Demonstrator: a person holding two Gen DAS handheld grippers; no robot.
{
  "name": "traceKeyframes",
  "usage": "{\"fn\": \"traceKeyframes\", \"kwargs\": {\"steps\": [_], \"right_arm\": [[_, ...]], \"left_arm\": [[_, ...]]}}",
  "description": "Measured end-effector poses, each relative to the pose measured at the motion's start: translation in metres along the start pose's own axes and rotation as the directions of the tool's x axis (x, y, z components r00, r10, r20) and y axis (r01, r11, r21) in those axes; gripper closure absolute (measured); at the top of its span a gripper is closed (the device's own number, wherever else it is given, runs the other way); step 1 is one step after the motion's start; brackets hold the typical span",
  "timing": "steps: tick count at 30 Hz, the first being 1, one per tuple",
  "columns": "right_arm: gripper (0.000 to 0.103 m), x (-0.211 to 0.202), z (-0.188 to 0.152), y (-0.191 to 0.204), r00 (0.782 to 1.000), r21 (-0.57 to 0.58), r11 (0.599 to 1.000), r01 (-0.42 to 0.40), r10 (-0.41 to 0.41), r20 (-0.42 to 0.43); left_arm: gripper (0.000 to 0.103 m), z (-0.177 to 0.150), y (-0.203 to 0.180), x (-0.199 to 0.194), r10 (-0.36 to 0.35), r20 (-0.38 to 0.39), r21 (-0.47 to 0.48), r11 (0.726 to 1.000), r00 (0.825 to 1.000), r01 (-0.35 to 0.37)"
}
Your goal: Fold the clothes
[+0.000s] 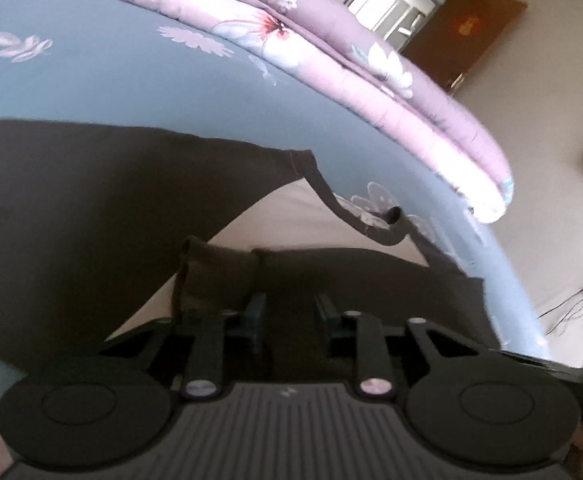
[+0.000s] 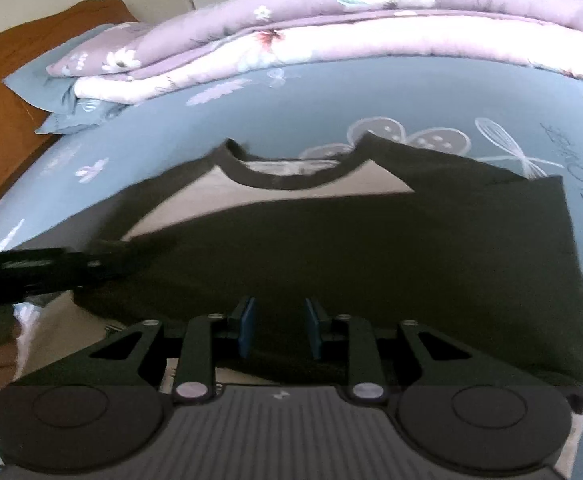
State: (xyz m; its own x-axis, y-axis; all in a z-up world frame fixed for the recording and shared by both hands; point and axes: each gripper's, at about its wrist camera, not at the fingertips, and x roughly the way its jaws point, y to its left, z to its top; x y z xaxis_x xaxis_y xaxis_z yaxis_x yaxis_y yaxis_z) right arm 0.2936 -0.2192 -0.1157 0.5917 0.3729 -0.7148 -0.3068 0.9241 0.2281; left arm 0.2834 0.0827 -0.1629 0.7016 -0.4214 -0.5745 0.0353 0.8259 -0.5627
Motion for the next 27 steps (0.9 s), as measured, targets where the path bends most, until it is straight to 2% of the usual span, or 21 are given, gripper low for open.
{"fn": "traceKeyframes", "kwargs": {"steps": [2,3,7,9,12,13,15,17,20,22,24,25,27], "right_arm": [[0.071,0.001,0.005,-0.005,1.000,0.016,1.000,-0.009,0.009,0.006],[0.071,0.001,0.009,-0.004,1.000,0.017,1.000,-0.014,0.014,0.013],[0.071,0.007,0.028,0.009,0.998,0.009,0.999,-0.049,0.049,0.042],[0.071,0.011,0.029,0.016,0.996,0.022,0.996,-0.082,0.081,0.030],[0.071,0.013,0.015,0.030,0.992,-0.013,0.992,-0.129,0.129,-0.012],[0.071,0.014,0.010,0.034,0.990,-0.029,0.990,-0.139,0.138,-0.022],[0.071,0.017,-0.001,0.042,0.986,-0.061,0.985,-0.162,0.160,-0.041],[0.071,0.020,-0.008,0.051,0.985,-0.113,0.979,-0.168,0.162,-0.054],[0.070,0.019,-0.012,0.063,0.984,-0.162,0.971,-0.176,0.168,-0.065],[0.069,0.016,-0.011,0.066,0.979,-0.169,0.965,-0.199,0.190,-0.070],[0.066,0.010,-0.007,0.064,0.986,-0.156,0.973,-0.169,0.167,-0.029],[0.062,0.009,-0.006,0.061,0.990,-0.133,0.981,-0.138,0.138,-0.014],[0.060,0.013,-0.008,0.054,0.992,-0.095,0.988,-0.121,0.116,-0.052]], "left_arm": [[0.053,0.004,-0.005,-0.007,-0.003,0.019,-0.016,1.000,1.000,0.003],[0.038,0.007,-0.010,-0.011,-0.004,0.037,-0.014,1.000,0.999,0.005],[0.035,0.024,-0.031,-0.009,-0.080,0.099,0.044,0.996,0.992,0.076],[0.035,0.027,-0.034,0.004,-0.053,0.070,0.051,0.997,0.996,0.050],[0.035,0.024,-0.020,0.024,0.040,-0.016,0.020,0.999,0.999,-0.040],[0.037,0.021,-0.016,0.027,0.063,-0.020,0.034,0.998,0.998,-0.062],[0.035,0.019,-0.017,0.023,0.059,-0.014,0.070,0.996,0.998,-0.058],[0.037,0.021,-0.021,0.015,0.077,-0.003,0.058,0.995,0.997,-0.077],[0.036,0.024,-0.027,-0.002,0.023,0.033,0.042,0.999,0.999,-0.024],[0.034,0.024,-0.034,-0.007,-0.020,0.030,0.057,0.998,0.999,0.018],[0.034,0.021,-0.044,-0.003,-0.057,0.006,0.096,0.994,0.998,0.056],[0.034,0.018,-0.048,0.000,-0.062,-0.008,0.117,0.991,0.998,0.062],[0.033,0.009,-0.050,0.009,-0.032,-0.053,0.123,0.992,0.998,0.038]]}}
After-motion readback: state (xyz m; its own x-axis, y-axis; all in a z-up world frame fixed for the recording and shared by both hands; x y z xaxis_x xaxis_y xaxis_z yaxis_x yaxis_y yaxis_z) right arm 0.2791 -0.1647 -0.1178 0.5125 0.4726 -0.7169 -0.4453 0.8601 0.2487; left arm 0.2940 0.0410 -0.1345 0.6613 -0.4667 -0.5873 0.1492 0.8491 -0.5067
